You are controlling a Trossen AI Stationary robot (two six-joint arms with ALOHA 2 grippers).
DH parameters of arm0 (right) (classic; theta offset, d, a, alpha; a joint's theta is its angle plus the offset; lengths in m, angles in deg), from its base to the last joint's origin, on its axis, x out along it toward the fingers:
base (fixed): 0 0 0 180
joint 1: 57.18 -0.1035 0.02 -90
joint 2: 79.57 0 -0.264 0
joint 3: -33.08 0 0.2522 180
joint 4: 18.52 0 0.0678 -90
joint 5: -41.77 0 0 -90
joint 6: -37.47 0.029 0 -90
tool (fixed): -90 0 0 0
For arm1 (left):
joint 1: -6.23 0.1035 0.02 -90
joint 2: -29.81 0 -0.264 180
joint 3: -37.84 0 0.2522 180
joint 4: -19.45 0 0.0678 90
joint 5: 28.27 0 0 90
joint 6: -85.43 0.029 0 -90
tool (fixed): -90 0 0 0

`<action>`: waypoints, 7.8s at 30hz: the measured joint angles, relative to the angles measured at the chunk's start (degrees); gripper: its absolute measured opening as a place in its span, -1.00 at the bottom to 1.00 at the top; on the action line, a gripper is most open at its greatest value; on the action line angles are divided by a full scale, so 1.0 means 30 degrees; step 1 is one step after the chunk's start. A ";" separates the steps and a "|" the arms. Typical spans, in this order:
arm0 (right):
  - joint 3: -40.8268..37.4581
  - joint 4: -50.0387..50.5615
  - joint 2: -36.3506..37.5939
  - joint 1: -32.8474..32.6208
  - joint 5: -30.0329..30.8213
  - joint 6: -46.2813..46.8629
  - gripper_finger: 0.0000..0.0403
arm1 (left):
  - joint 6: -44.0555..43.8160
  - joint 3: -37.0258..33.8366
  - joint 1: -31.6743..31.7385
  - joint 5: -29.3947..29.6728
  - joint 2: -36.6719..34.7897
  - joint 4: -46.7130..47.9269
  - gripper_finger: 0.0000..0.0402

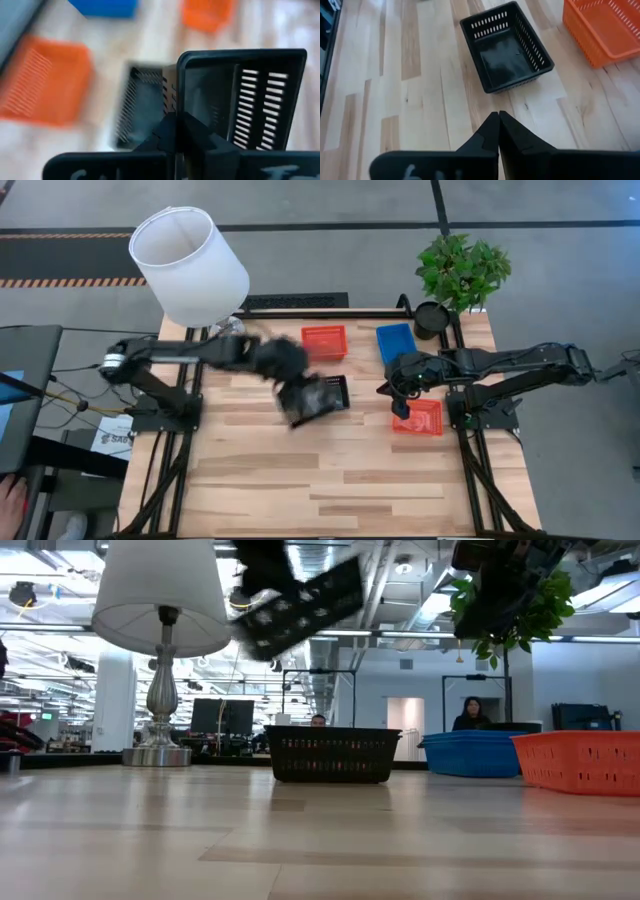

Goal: Stack baskets by color
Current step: Stack the black bin on the top right black bin, then stack the orange bin on the top orange bin

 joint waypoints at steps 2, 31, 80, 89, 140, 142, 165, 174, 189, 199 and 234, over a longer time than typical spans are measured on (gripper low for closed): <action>0.0000 0.0181 0.0000 0.0000 -0.0007 0.0146 -0.88 | 0.1329 0.2044 0.1317 -0.0119 0.1449 -0.0083 -1.00; 0.0007 0.4077 -0.0015 -0.1049 0.1610 0.2845 -0.91 | 0.8472 0.8042 0.5075 -0.6422 0.9410 0.3841 -1.00; 0.0785 0.6291 -0.0022 -0.1056 0.0605 0.2623 -0.67 | 0.4301 0.3706 0.2770 -0.2981 0.3198 0.6513 -0.54; 0.1290 0.9944 -0.0070 -0.1056 0.1036 0.2535 -0.30 | 0.1168 -0.5237 0.1582 -0.2888 -0.2601 -0.1975 -0.59; -0.1872 0.8466 -0.2241 -0.0160 0.0750 0.3063 -0.01 | -0.0249 -1.2256 0.1113 -0.2051 -0.6334 -0.5476 0.39; -0.0923 0.9080 -0.2716 -0.0146 0.1261 0.2387 -0.02 | -0.0253 -1.2256 0.1112 -0.1901 -0.7060 -0.5259 0.39; -0.0013 1.0063 -0.7426 0.4081 -0.0590 -0.4883 -0.14 | -0.2594 -1.8274 0.1083 -0.1041 -1.1580 -1.1459 0.39; 0.0958 1.0632 -0.5627 0.4112 -0.0495 -0.5166 -0.14 | -0.2133 -1.8274 0.1083 -0.0130 -1.1573 -1.1456 0.39; -0.0109 0.9526 -0.8116 0.5741 -0.0714 -0.6706 -0.15 | -0.2717 -1.8274 0.1083 0.0095 -1.1573 -1.1457 0.39; -0.0102 0.9482 -0.8065 0.5741 -0.2040 -0.6081 -0.68 | -0.4286 -1.8267 0.1083 -0.0213 -1.1566 -1.0482 0.39; 2.4826 1.1446 -1.8728 0.9784 -0.4909 -1.7445 -0.99 | -0.4149 -1.8252 0.1076 0.2109 -1.1566 -1.5777 0.39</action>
